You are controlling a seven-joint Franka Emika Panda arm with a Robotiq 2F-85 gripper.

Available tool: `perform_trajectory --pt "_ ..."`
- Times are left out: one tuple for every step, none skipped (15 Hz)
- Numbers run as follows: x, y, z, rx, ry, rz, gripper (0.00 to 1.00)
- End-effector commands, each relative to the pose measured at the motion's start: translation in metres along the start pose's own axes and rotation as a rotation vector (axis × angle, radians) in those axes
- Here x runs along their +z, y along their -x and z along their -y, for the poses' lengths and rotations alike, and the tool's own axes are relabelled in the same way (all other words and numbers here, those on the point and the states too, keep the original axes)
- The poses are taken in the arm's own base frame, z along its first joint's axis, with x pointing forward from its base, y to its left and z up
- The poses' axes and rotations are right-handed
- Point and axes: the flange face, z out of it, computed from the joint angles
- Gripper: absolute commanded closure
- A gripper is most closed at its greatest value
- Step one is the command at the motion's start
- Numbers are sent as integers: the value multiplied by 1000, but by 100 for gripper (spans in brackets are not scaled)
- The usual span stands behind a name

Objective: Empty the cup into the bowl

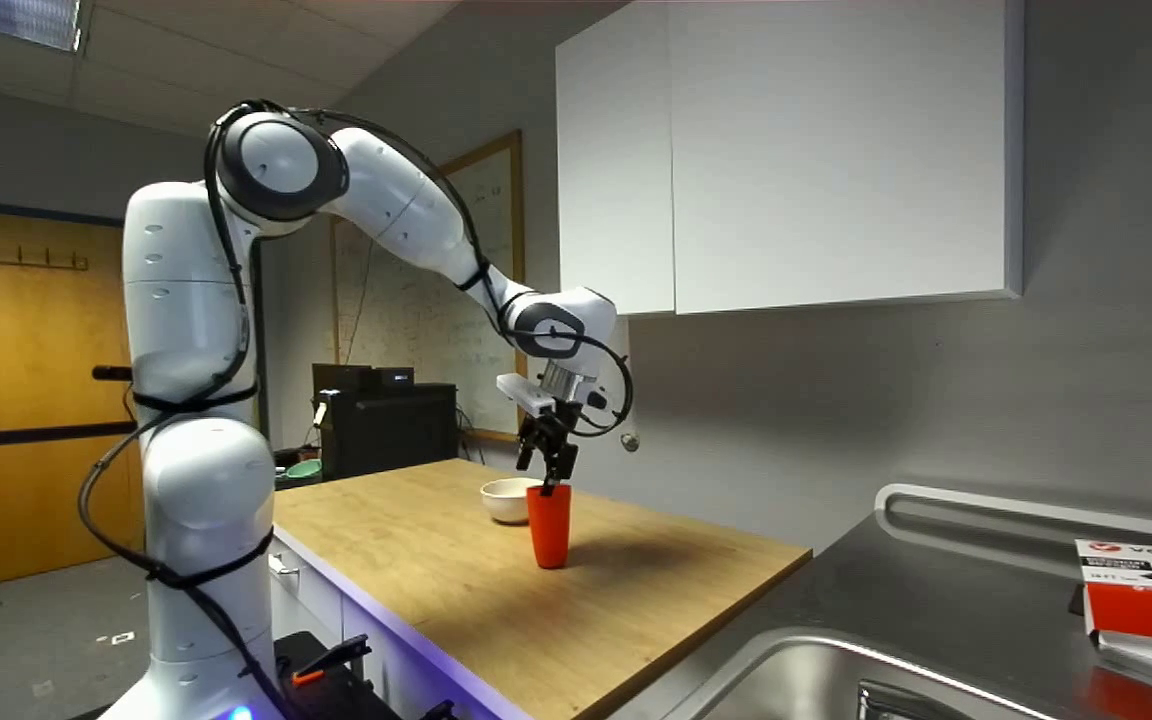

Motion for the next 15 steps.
perform_trajectory --pt "-12 7 -14 17 -28 -30 0" --pt "-12 7 -20 28 -33 -32 0" --pt "-12 7 -24 39 -37 -35 0" --pt "-12 8 -29 49 -40 -35 0" --pt "-11 7 -33 61 -39 -36 0" --pt "-10 7 -36 71 -37 -34 0" --pt "-9 7 -39 81 -37 -34 0" --pt "-7 7 -41 87 -40 -31 0" --pt "-5 6 -43 93 -40 -30 0" --pt "-3 5 -43 99 -39 -28 0" --pt "-1 5 -44 105 -34 -26 0" --pt "1 3 -43 112 -28 -25 0" --pt "4 1 -43 120 -20 -24 0" --pt "7 -1 -45 136 -13 -24 0" --pt "10 -3 -47 149 -11 -26 0"
